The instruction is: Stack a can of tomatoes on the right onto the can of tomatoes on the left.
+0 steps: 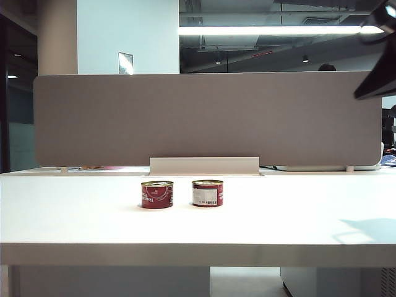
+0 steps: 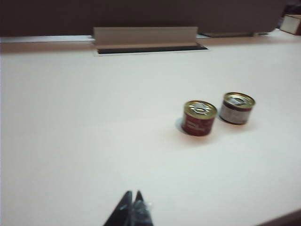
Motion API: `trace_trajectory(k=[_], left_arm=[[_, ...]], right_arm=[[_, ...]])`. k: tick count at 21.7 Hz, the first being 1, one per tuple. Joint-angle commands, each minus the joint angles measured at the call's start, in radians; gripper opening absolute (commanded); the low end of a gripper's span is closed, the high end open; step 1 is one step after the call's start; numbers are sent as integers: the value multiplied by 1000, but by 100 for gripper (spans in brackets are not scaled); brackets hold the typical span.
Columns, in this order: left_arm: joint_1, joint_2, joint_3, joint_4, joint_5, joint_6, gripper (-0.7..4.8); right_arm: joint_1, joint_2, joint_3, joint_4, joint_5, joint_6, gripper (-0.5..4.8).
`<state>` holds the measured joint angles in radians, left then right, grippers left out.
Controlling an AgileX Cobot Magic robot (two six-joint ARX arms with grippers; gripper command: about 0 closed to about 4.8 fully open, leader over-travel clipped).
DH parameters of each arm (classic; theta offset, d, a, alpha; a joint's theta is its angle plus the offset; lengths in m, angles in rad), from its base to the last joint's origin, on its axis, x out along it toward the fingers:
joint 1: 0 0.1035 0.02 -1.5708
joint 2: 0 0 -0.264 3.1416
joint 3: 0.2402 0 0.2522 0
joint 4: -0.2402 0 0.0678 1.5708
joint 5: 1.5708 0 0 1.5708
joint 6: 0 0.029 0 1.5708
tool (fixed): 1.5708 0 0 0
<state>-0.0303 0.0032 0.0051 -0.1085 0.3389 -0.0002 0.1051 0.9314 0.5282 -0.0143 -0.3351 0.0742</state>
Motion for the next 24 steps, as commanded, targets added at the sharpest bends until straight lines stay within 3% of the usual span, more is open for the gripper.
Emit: trace_trajectory(k=[1, 9, 12, 17, 20, 22, 24], left_arm=[[0, 1, 3, -9, 43, 0, -6], [0, 1, 3, -22, 42, 0, -6], [1, 1, 3, -28, 40, 0, -6], [1, 1, 3, -28, 40, 1, -6], [1, 1, 3, -28, 40, 1, -6], [1, 1, 3, -28, 40, 1, -6], [1, 1, 3, -28, 40, 1, -6]], right_arm=[[51, 78, 60, 21, -3, -13, -1], [223, 358, 210, 103, 33, -105, 0], [281, 480, 289, 104, 52, -105, 81], [325, 608, 387, 101, 56, -106, 129], [340, 676, 441, 99, 56, -106, 243], [346, 731, 491, 77, 56, -106, 385], [357, 771, 527, 56, 78, -111, 462]])
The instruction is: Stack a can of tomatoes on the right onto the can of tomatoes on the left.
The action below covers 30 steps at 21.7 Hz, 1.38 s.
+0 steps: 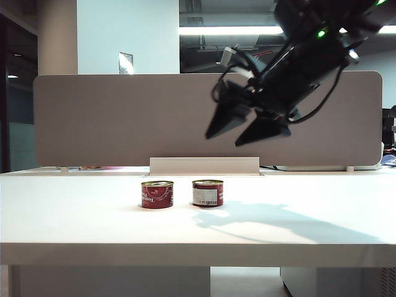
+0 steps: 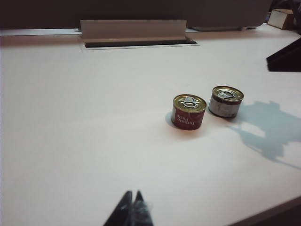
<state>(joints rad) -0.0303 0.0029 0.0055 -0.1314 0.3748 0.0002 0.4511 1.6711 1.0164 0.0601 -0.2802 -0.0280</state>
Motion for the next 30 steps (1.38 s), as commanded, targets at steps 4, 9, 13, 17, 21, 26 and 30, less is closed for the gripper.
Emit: trace_trajectory(k=[4, 9, 13, 17, 21, 26, 30], left_arm=[[1, 1, 2, -3, 4, 0, -6], [1, 1, 3, -2, 4, 0, -6], [1, 1, 3, -2, 4, 0, -6], [1, 1, 3, -2, 4, 0, -6], [1, 1, 3, -2, 4, 0, -6], [1, 1, 3, -2, 4, 0, -6], [1, 1, 3, -2, 4, 0, -6]], right_arm=[[17, 74, 60, -19, 42, -25, 479], [35, 130, 60, -20, 101, -25, 479], [53, 183, 61, -5, 114, -24, 479], [66, 215, 73, 13, 144, -24, 479], [78, 253, 121, 12, 180, -10, 479], [78, 298, 181, 0, 204, 55, 479], [78, 313, 196, -2, 204, 55, 479]])
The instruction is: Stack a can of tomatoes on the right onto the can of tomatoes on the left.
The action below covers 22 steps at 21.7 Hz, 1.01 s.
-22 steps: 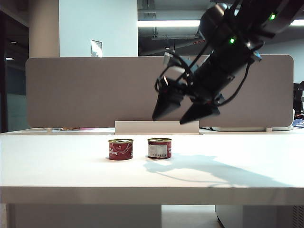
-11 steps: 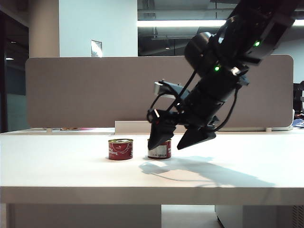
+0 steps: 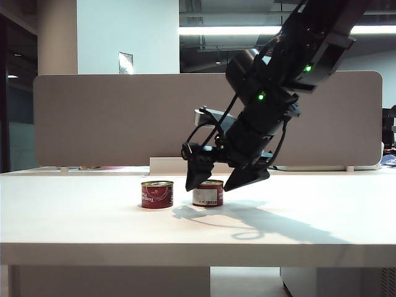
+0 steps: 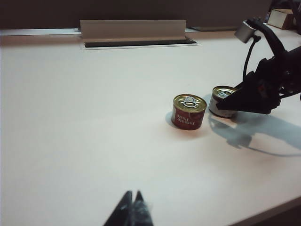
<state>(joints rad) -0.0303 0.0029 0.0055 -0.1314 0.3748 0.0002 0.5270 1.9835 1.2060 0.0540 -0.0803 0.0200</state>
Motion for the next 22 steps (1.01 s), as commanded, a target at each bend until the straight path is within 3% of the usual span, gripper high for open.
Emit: trace_trajectory(k=[1, 9, 13, 17, 22], left_arm=[[1, 1, 3, -2, 4, 0, -6], [1, 1, 3, -2, 4, 0, -6], [1, 1, 3, -2, 4, 1, -6], [1, 1, 3, -2, 4, 0, -6], [1, 1, 3, -2, 4, 1, -6]], right_arm=[[2, 2, 6, 7, 4, 6, 479], [2, 25, 7, 35, 5, 6, 471], [2, 29, 7, 56, 19, 6, 390], [2, 29, 7, 82, 19, 6, 379], [2, 32, 7, 86, 19, 6, 262]])
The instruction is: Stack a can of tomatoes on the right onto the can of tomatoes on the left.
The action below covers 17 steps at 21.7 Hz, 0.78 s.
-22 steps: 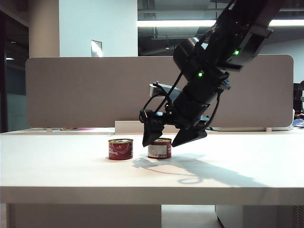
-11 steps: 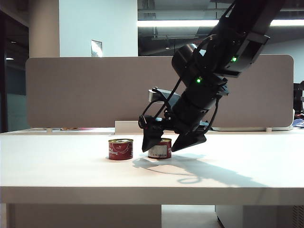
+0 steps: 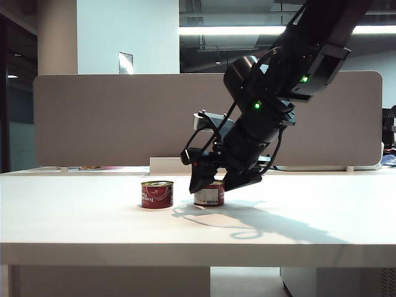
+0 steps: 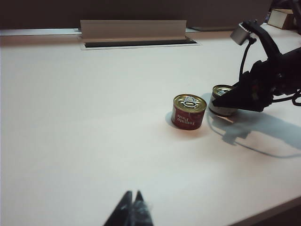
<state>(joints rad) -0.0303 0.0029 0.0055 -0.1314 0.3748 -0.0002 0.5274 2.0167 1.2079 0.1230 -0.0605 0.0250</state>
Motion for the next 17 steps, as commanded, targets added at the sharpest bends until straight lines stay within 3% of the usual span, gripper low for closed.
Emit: trace_trajectory(k=[1, 17], left_arm=[[1, 1, 3, -2, 4, 1, -6], [1, 1, 3, -3, 4, 1, -6]], right_arm=[[2, 0, 5, 16, -1, 2, 260], [16, -51, 81, -24, -9, -13, 260]])
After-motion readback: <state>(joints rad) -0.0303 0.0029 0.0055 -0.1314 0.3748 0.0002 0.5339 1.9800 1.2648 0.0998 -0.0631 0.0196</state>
